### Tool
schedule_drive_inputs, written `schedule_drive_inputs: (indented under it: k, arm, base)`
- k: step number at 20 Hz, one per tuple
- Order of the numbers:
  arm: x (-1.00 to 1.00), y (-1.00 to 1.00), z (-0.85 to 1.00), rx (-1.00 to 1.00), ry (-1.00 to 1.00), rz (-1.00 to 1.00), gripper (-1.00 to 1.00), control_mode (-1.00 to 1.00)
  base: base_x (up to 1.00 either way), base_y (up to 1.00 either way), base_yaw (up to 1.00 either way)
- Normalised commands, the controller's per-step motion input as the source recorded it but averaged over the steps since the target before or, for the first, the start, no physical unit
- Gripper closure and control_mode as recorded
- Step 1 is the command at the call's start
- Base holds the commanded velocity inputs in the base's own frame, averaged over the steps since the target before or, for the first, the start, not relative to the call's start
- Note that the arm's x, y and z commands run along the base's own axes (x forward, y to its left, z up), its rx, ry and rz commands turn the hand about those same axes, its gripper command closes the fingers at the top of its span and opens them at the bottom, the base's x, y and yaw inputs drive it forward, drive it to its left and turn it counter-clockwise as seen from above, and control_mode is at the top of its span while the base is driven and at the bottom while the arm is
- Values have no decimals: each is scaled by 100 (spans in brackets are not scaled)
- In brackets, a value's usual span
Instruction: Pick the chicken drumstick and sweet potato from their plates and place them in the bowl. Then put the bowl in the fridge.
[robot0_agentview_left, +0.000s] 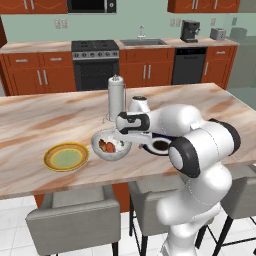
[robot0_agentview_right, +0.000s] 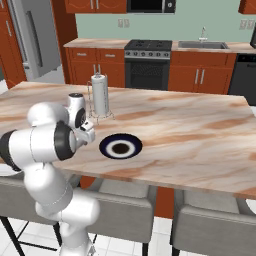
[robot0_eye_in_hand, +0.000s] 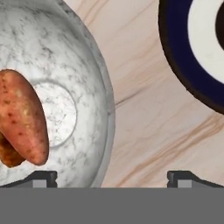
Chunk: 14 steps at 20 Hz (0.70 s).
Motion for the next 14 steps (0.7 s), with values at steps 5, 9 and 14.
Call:
schedule_drive_inputs:
  k: [5, 9, 14]
  arm:
    - [12, 8, -19, 0, 0, 0, -100, -100]
    - [13, 6, -14, 1, 0, 0, -100, -100]
    - [17, 9, -13, 1, 0, 0, -100, -100]
  base:
    - [0, 0, 0]
    - [0, 0, 0]
    - [0, 0, 0]
